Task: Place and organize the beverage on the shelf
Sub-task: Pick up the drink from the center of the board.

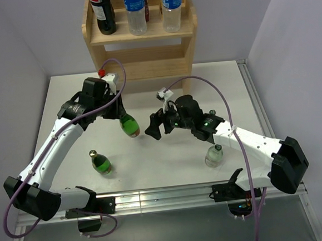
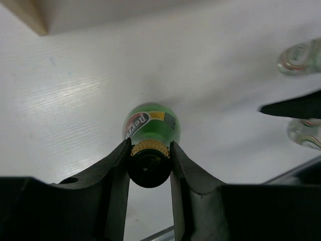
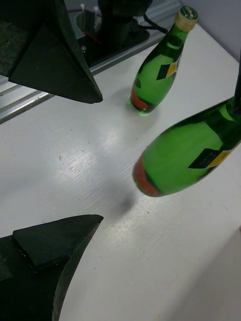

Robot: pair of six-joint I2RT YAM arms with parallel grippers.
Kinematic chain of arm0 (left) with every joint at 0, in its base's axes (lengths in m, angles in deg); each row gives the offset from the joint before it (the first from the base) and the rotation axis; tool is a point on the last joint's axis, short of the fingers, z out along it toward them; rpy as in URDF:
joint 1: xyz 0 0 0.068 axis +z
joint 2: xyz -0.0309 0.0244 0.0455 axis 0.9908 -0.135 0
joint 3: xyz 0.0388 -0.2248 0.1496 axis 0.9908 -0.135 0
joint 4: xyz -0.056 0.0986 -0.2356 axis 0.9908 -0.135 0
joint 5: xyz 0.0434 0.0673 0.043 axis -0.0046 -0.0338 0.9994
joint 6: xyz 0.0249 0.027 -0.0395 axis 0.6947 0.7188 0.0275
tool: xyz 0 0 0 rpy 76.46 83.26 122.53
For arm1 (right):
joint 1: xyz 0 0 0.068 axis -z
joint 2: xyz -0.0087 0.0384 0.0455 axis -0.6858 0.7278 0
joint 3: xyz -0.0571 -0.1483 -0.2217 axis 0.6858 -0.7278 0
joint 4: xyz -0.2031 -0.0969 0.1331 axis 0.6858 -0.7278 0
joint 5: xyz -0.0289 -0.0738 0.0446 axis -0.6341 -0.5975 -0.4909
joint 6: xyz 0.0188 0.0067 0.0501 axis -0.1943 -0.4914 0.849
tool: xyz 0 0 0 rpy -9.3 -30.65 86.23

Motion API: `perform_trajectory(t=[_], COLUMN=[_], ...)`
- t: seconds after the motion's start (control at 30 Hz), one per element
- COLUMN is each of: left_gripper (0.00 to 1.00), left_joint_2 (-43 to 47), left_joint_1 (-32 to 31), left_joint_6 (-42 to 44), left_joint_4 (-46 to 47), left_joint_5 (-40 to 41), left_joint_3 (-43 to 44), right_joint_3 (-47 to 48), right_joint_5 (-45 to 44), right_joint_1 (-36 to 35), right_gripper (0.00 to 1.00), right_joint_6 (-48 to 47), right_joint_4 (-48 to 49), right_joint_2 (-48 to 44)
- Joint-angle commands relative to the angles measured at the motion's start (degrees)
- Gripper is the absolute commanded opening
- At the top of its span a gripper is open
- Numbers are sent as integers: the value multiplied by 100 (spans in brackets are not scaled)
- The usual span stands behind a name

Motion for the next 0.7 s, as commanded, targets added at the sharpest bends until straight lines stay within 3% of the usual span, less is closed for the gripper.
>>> perform_trajectory(t=[0.0,0.47,0.67], left_gripper=[0,0,0], left_joint_2=[421,693,711], left_joint_1=[-133,-415,-502], left_joint_6=[60,227,368], left_joint_4=[322,32,-20], left_joint_5=[-776,-1936,-2367], left_joint_3=[639,1123,1185], right_joint_3=[308,554,721], right_joint_5=[-514,-533,-313], right_joint_1=[-287,-929,-1000], right_gripper=[98,98,92], right_joint_6=[-350,-1431,-1598], right_joint_4=[398,319,109], right_joint_2=[180,514,549])
